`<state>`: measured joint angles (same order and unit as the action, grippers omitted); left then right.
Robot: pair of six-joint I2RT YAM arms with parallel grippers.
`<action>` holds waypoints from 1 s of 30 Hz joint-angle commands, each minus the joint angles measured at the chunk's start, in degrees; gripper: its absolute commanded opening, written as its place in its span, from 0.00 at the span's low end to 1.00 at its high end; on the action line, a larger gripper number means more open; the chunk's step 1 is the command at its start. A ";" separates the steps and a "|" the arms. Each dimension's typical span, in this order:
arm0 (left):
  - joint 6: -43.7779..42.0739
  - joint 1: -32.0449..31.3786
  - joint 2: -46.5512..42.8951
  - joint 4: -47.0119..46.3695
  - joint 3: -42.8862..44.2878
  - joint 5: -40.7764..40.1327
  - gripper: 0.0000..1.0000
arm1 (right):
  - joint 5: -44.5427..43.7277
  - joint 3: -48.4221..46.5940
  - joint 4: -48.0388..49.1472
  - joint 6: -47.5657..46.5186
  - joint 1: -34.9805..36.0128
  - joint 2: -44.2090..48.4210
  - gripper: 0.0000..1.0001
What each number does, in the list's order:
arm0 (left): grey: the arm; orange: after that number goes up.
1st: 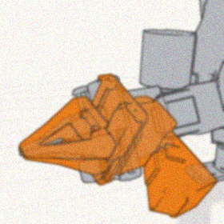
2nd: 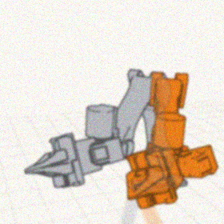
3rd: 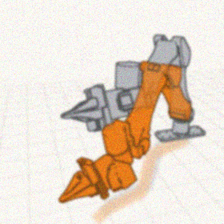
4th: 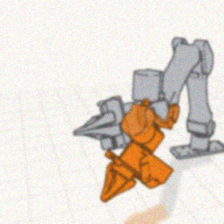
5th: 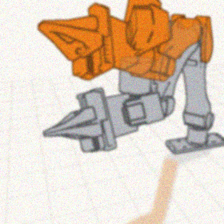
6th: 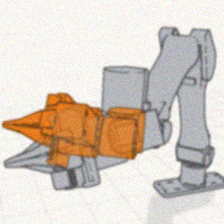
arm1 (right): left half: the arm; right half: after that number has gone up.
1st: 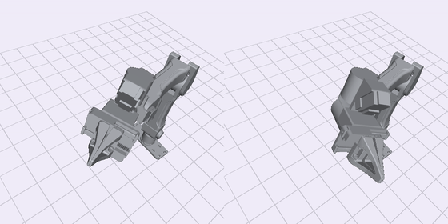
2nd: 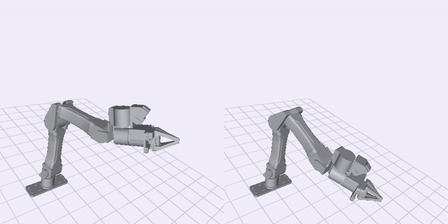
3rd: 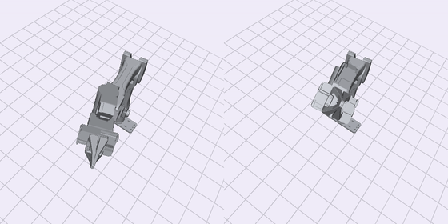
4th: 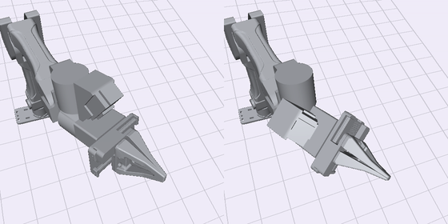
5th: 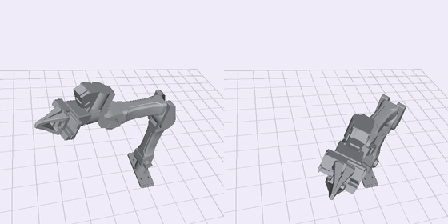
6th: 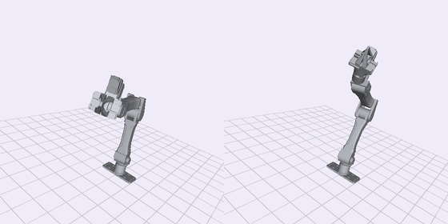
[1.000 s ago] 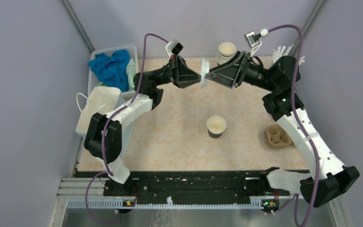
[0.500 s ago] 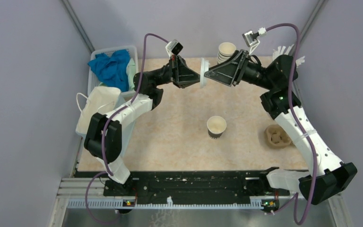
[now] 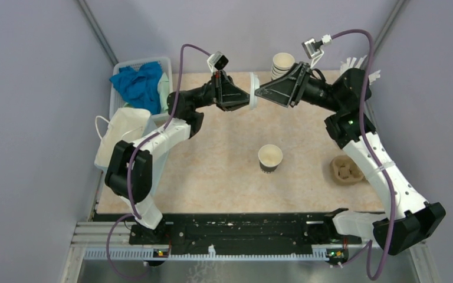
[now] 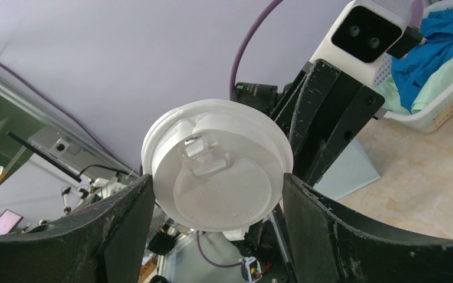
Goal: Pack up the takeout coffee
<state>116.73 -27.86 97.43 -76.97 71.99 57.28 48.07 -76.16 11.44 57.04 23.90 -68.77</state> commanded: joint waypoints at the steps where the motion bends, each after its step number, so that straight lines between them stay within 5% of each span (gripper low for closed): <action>1: -1.85 0.34 -0.74 -4.67 -3.28 0.07 0.33 | -1.74 -0.17 -1.40 -2.06 0.62 2.00 0.72; 6: -11.89 2.51 -6.12 7.10 -11.58 3.23 0.58 | -8.43 -1.00 -22.44 -13.62 0.38 5.10 0.72; 8: -24.89 3.08 -10.63 26.12 -12.16 5.00 0.67 | -13.36 -2.53 -35.39 -21.68 0.36 5.90 0.71; 11: -51.90 3.57 -16.07 67.37 -7.07 0.56 0.77 | -22.32 -3.41 -51.06 -33.21 0.35 6.79 0.71; 14: -63.21 3.61 -17.16 86.86 -4.89 -5.66 0.79 | -27.62 -2.61 -60.86 -38.94 0.48 5.92 0.71; 30: -67.90 3.60 -18.04 92.48 -9.82 -9.63 0.75 | -56.42 -4.77 -72.08 -41.18 16.12 -11.10 0.72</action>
<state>51.96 -24.29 80.03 14.83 62.43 47.86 2.33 -77.28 -57.93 16.53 36.53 -77.47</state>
